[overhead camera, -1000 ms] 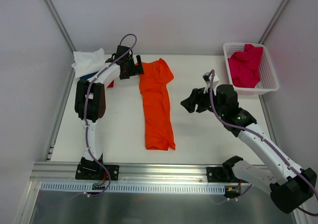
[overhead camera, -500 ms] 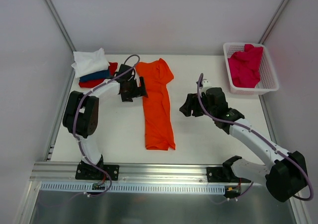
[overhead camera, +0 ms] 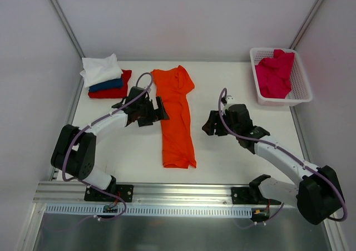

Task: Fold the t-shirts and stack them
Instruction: Grab the bottom of the folded rectangular tshirt with both arms

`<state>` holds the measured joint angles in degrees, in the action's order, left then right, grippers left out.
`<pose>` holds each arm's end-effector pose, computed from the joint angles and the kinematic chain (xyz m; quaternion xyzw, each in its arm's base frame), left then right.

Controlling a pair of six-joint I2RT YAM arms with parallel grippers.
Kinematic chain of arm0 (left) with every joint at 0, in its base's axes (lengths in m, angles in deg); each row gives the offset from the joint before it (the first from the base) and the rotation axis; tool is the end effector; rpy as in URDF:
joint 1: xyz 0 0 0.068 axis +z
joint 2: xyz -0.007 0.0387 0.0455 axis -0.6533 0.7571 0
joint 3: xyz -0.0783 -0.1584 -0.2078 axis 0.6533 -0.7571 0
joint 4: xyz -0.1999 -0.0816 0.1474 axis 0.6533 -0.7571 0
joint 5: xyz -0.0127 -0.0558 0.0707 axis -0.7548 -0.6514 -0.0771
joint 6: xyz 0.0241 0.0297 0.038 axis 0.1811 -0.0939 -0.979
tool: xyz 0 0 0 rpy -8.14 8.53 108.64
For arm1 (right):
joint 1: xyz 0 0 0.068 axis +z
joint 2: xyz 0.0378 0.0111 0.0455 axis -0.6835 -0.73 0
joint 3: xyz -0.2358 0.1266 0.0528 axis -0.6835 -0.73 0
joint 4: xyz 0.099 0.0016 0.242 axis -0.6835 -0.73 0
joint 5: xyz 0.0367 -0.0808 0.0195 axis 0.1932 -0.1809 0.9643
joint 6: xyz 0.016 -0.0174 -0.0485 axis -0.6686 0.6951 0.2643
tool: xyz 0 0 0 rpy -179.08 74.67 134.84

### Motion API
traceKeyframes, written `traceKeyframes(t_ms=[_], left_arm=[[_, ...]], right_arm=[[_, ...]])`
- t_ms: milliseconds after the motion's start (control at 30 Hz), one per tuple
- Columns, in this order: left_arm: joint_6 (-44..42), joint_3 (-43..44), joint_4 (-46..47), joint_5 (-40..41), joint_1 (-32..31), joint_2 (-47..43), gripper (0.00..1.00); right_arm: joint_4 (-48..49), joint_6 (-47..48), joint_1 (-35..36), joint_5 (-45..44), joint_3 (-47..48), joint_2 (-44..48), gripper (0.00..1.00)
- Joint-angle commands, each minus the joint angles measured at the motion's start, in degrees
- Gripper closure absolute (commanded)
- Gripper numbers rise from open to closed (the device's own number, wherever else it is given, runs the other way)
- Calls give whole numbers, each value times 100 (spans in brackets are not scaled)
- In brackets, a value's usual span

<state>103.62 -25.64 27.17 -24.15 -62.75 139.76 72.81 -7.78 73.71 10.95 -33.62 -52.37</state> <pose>0.2971 -0.1286 0.2110 -0.0568 0.9131 -0.2783 0.2926 0.2093 0.1297 0.2443 -0.2008 0.8343 0.2268 0.4606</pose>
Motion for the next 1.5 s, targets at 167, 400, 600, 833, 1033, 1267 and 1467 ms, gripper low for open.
traceKeyframes(t_ms=[167, 400, 600, 833, 1033, 1267, 1467], left_arm=[[533, -658, 615, -65, -502, -434, 1], [753, -1176, 1055, -136, -687, -513, 1], [946, -1615, 1231, -48, -854, -706, 1], [1245, -2012, 1310, 146, -1267, -996, 1], [1552, -2583, 1416, 286, -1443, -1408, 2], [1834, -3189, 1407, 427, -1557, -1980, 5], [2107, -3348, 1442, 567, -1759, -2042, 5]], right_arm=[[432, -275, 26, -216, -689, 211, 34], [705, -557, 79, -436, -1305, 387, 34], [986, -733, 201, -488, -1622, 229, 34], [1302, -821, 527, -726, -1667, -341, 34], [1531, -970, 922, -999, -1587, -773, 34], [1610, -1190, 1545, -1402, -1377, -1151, 34], [1250, -1409, 2345, -2472, -1218, -1107, 34]])
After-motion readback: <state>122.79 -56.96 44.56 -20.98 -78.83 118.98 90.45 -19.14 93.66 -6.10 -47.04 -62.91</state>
